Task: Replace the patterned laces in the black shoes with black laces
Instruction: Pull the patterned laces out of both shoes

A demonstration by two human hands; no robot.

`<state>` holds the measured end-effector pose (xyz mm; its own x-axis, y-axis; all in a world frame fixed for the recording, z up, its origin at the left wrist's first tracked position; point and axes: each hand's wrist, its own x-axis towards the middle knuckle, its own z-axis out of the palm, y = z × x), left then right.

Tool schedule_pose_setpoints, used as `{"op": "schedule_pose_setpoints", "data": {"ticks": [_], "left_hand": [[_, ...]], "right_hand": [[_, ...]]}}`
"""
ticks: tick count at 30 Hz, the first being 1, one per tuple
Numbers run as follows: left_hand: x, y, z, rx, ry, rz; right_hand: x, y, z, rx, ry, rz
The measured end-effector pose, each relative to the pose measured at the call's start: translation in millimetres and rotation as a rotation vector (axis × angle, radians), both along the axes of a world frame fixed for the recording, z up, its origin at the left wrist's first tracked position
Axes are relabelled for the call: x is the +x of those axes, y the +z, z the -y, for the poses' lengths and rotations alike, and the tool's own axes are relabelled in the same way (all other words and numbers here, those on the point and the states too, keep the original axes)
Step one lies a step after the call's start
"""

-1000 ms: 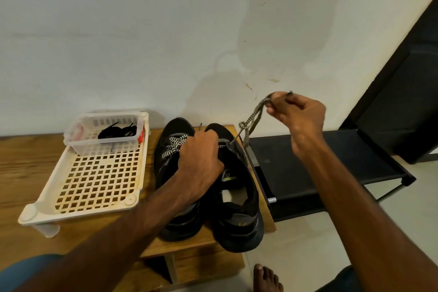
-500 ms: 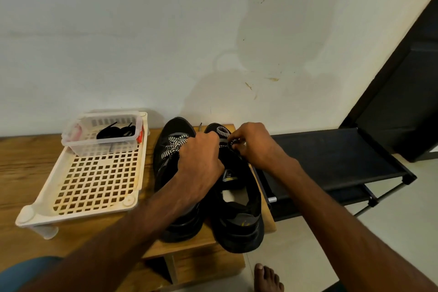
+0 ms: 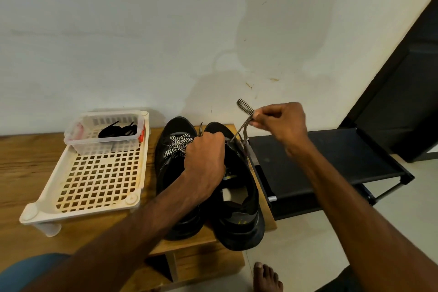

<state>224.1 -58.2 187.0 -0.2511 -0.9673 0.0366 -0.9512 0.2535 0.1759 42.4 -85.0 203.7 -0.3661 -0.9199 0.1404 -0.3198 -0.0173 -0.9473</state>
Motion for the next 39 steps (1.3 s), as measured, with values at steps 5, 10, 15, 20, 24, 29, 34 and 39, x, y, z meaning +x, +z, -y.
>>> {"op": "schedule_pose_setpoints", "data": {"ticks": [5,10,15,20,24,29,34,39], "left_hand": [[0,-1,0,-0.021,0.012,0.017],[-1,1,-3,-0.025,0.005,0.002],[0,2,-5,-0.004,0.007,0.004],[0,2,-5,-0.007,0.001,0.009],[-2,1,-6,-0.012,-0.003,-0.033],[-2,-3,-6,-0.008,0.009,-0.024],[-2,0,-4,-0.037,-0.002,0.052],[-3,-2,-2,-0.042,-0.022,0.055]], "right_hand": [[-8,12,-6,-0.160,-0.133,0.434],[8,-10,-5,-0.075,0.024,-0.357],[32,-32,3,0.131,0.225,-0.745],[34,-31,9,0.242,0.368,-0.934],[32,-30,9,0.272,0.333,-0.948],[35,-33,5,0.225,0.263,-0.961],[28,-27,4,0.161,0.194,-0.872],[7,-2,-1,-0.082,0.004,-0.568]]}}
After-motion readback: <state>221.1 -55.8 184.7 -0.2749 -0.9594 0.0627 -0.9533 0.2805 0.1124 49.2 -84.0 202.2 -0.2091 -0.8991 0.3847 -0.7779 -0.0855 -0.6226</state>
